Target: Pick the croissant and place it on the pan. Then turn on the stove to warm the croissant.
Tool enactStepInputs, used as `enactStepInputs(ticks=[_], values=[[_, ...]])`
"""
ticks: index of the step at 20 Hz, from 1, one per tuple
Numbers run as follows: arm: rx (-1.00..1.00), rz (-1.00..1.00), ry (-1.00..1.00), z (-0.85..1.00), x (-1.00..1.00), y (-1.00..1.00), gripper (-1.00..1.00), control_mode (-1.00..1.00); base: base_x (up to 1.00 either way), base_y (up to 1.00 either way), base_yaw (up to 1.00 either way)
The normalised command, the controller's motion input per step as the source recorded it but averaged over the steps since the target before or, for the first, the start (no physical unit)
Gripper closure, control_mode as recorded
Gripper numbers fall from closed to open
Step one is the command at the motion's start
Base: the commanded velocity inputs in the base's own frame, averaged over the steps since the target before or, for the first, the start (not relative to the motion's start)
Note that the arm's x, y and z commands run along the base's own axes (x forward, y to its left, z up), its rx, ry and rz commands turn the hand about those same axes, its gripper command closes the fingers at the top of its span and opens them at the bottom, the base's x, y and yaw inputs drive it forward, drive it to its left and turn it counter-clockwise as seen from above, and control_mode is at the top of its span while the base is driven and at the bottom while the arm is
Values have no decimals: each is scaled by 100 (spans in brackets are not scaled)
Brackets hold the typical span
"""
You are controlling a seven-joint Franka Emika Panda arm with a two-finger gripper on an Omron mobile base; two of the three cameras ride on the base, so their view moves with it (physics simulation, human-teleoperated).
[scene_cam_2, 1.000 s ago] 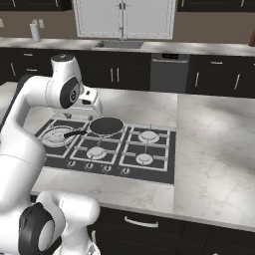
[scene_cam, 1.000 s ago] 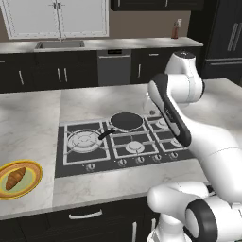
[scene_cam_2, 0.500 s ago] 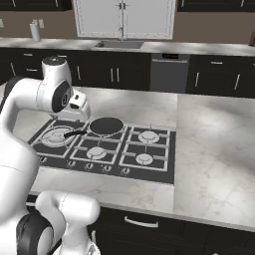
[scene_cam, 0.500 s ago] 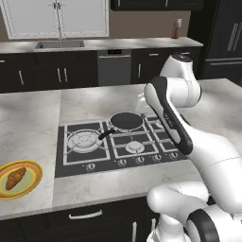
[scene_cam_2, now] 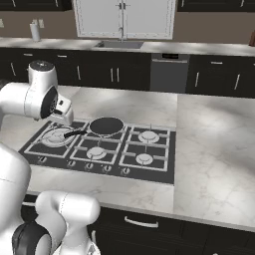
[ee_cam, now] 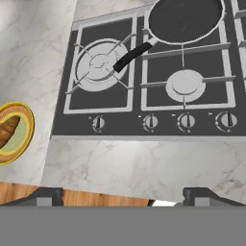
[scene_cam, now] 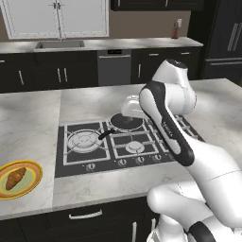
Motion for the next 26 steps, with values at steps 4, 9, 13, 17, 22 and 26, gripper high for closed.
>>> enactStepInputs(ticks=[4, 9, 13, 17, 22, 26], values=[[3, 0, 2, -3, -21, 57, -100, -100, 0, 0, 0], [3, 0, 2, -6, -15, 51, -100, -100, 0, 0, 0], [2, 0, 3, -8, -6, 51, -100, -100, 0, 0, 0], [0, 0, 4, -16, 0, 51, -100, -100, 0, 0, 0], [0, 0, 4, -17, 0, 50, -100, -100, 0, 0, 0], [0, 0, 7, -19, 0, 52, -100, -100, 0, 0, 0]])
